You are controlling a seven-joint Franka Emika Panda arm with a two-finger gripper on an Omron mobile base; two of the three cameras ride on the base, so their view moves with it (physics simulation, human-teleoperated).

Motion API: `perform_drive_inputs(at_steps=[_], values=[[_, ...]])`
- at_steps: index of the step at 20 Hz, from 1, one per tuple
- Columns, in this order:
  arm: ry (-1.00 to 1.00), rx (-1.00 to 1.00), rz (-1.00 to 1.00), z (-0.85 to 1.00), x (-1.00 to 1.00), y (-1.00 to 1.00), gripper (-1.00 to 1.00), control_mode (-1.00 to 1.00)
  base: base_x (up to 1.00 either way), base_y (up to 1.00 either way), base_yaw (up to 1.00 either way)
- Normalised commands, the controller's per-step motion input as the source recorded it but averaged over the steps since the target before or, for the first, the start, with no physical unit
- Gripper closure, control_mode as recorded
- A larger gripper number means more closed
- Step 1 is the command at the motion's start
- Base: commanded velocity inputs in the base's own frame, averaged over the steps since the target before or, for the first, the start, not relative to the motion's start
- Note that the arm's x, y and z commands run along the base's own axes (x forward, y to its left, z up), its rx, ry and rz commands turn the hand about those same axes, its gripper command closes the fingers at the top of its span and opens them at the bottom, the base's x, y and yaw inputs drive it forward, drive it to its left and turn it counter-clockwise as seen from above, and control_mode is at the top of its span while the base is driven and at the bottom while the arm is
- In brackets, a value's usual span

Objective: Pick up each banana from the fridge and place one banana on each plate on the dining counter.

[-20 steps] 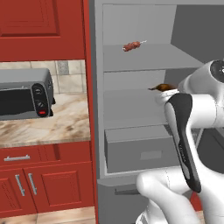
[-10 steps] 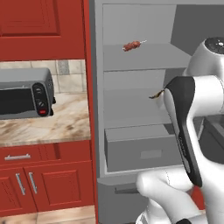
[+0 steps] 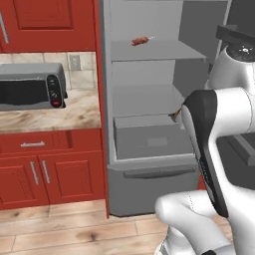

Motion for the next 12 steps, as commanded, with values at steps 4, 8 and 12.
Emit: perform_drive_inputs(at_steps=[4, 8, 12], values=[[0.00, 0.00, 0.00, 0.00, 0.00, 0.00, 1.00, 1.00, -1.00, 0.09, -0.13], [0.00, 0.00, 0.00, 0.00, 0.00, 0.00, 1.00, 1.00, -0.82, 0.11, -0.46], [0.00, 0.00, 0.00, 0.00, 0.00, 0.00, 1.00, 1.00, -0.58, 0.11, -0.68]])
